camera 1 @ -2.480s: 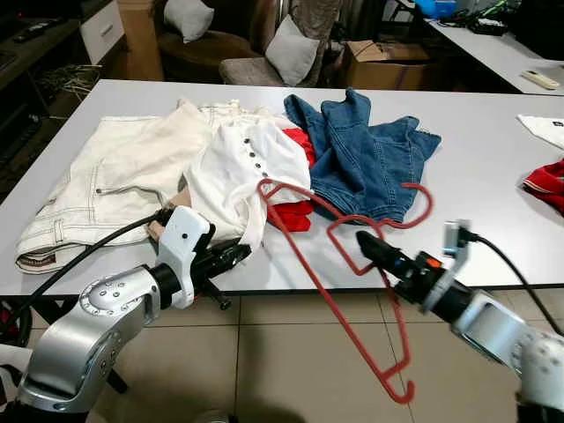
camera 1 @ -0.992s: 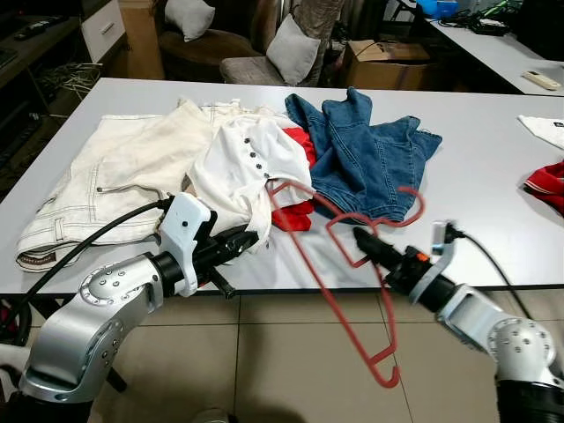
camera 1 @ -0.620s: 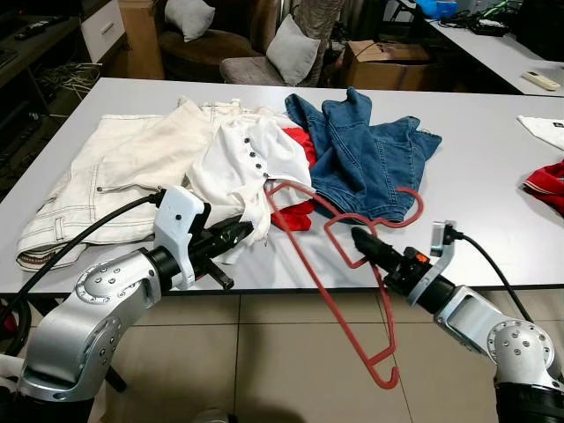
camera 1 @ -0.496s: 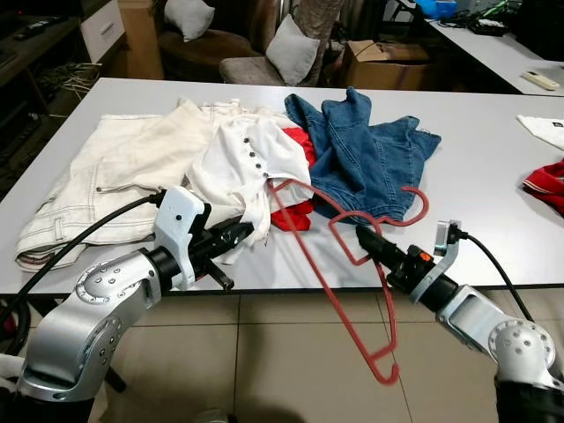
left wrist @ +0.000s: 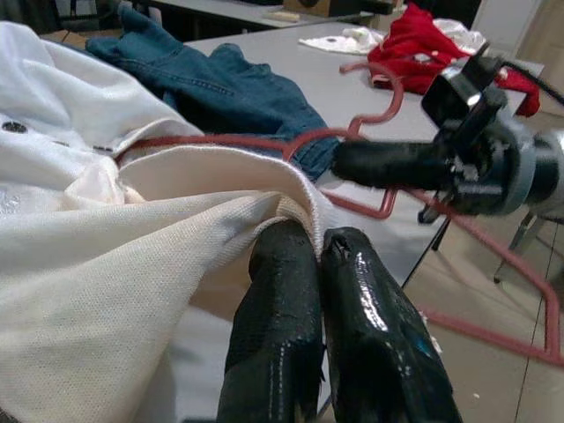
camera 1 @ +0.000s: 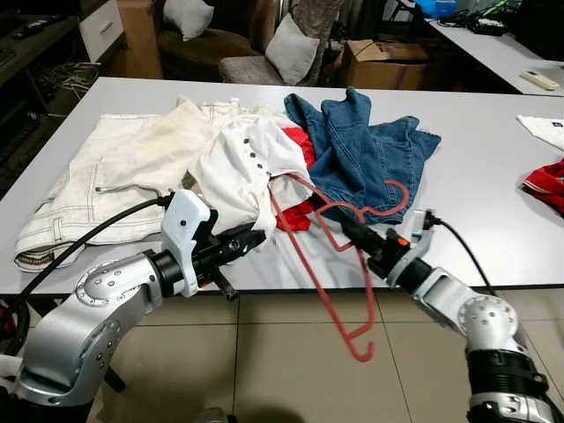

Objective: Hang hanger

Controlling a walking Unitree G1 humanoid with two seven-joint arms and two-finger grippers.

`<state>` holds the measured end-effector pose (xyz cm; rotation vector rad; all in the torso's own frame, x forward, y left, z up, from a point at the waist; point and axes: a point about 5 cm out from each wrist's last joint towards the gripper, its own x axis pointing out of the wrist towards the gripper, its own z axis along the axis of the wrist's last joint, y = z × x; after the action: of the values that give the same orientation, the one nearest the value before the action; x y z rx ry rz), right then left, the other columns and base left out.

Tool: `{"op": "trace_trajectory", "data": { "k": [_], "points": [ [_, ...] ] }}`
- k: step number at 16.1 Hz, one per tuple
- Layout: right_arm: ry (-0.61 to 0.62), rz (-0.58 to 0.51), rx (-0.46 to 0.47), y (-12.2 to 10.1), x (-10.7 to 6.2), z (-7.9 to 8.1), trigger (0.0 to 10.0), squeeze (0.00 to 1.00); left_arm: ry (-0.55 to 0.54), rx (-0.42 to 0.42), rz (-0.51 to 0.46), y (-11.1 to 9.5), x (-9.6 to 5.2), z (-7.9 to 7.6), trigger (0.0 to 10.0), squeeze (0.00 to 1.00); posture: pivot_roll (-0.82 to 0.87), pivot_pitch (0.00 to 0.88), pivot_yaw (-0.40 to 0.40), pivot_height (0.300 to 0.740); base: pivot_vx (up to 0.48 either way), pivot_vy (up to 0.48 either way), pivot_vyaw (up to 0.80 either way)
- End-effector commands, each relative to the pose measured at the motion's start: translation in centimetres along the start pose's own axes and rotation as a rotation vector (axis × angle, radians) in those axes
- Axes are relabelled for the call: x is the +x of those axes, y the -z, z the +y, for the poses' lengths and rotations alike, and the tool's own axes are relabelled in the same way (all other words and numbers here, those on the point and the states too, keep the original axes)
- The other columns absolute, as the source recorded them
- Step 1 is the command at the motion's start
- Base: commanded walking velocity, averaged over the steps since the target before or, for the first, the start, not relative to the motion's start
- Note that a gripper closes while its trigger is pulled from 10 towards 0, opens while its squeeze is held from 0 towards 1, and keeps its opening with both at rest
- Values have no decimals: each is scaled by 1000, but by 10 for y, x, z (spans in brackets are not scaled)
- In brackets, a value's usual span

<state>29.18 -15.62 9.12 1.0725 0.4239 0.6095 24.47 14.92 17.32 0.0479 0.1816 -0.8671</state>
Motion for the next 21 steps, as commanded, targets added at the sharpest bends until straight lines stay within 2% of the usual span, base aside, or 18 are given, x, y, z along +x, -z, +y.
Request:
{"op": "trace_trajectory", "data": {
  "k": [1,4,6,7,8,10,11,12,13,14,15,16,18,19,20,21],
  "points": [
    [-15,8,-4,0,5,1,10000,0,37,21,-52,-10,0,-6,0,0,15,0,-46,740,0,0,0],
    [-72,-115,58,-11,11,4,10000,0,132,4,-23,-6,-4,-17,0,0,27,0,-50,740,0,0,0],
    [-145,-199,79,-25,12,12,10000,0,136,0,9,-1,-6,-19,0,0,31,0,-53,740,0,0,0],
    [-220,-215,65,-31,12,23,10000,0,102,2,37,4,-6,-15,0,0,32,0,-56,740,0,0,0],
    [-245,-194,54,-30,13,27,10000,0,66,7,60,7,-7,-11,0,0,34,0,-60,740,0,0,0],
    [-165,-125,25,-22,19,18,10000,0,11,18,85,11,-6,-4,0,0,38,0,-65,740,0,0,0],
    [-164,-115,11,-19,22,19,10000,0,-28,31,102,13,-6,0,0,0,41,0,-67,740,0,0,0],
    [-203,-158,60,-21,26,24,10000,0,-49,55,115,15,-5,3,0,0,47,0,-72,740,0,0,0],
    [-178,-179,76,-23,31,24,10000,0,-53,76,114,16,-3,4,0,0,49,0,-74,740,0,0,0],
    [-90,-213,91,-23,42,19,10000,0,-63,74,80,16,2,5,0,0,53,0,-75,740,0,0,0],
    [-57,-249,147,-21,51,18,10000,0,-72,92,79,17,8,6,0,0,61,0,-77,740,0,0,0],
    [-24,-288,169,-19,61,20,10000,0,-62,140,98,19,13,7,0,0,70,0,-77,740,0,0,0],
    [-23,-336,262,-9,82,32,10000,0,-33,175,103,23,22,4,0,0,91,0,-76,740,0,0,0],
    [-23,-365,302,-7,89,36,10000,0,-8,186,95,21,22,0,0,0,101,0,-66,740,0,0,0],
    [-62,-396,383,-7,97,44,10000,0,19,188,86,20,21,-5,0,0,106,0,-62,740,0,0,0],
    [-96,-394,410,-5,107,53,10000,0,49,194,83,23,19,-9,0,0,110,0,-59,740,0,0,0]
  ]
}}
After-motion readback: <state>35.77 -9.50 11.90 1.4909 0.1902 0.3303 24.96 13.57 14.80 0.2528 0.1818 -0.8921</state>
